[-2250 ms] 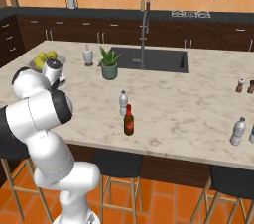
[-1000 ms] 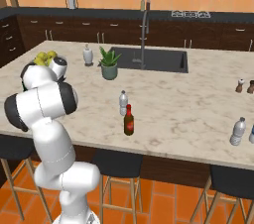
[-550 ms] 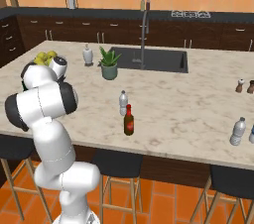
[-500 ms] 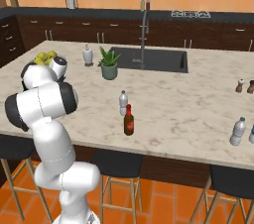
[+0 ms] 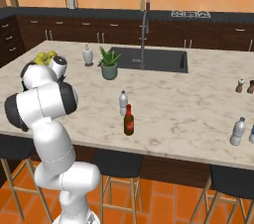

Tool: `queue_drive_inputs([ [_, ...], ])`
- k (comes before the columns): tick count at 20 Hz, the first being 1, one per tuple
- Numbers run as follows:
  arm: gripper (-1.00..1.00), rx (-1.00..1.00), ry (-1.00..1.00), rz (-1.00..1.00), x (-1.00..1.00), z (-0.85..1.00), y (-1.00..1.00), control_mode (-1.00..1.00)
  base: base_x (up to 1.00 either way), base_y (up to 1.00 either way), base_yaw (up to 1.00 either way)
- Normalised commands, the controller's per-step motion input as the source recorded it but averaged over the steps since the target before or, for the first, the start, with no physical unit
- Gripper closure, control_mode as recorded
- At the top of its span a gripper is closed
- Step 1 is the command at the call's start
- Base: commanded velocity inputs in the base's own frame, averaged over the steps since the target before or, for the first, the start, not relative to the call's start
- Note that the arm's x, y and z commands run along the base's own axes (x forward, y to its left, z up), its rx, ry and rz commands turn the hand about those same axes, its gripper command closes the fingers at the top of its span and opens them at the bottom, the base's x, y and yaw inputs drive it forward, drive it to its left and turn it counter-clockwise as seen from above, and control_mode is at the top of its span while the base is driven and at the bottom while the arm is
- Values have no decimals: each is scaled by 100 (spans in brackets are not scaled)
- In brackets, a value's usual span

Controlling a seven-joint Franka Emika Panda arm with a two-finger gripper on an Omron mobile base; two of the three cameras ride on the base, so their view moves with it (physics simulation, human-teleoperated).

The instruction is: Move the plastic bottles in the middle to the plastics group, and the glass bottles in the middle to the glass group.

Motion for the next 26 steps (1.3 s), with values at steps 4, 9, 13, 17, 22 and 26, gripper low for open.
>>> queue_drive_inputs([
  [4, -100, 0, -1, 0, 0, 19, 0, -100, 0, 0, 0],
  [9, -100, 3, -4, 0, -4, 58, -13, -100, 0, 0, 0],
  [13, -100, 0, 0, -5, -6, 70, -45, -100, 0, 0, 0],
  [17, -100, 0, 0, -14, -13, 53, -76, -100, 0, 0, 0],
  [22, -100, -4, 0, -26, -9, 36, -86, -100, 0, 0, 0],
  [26, -100, -7, 0, -33, -23, 20, -60, -100, 0, 0, 0],
])
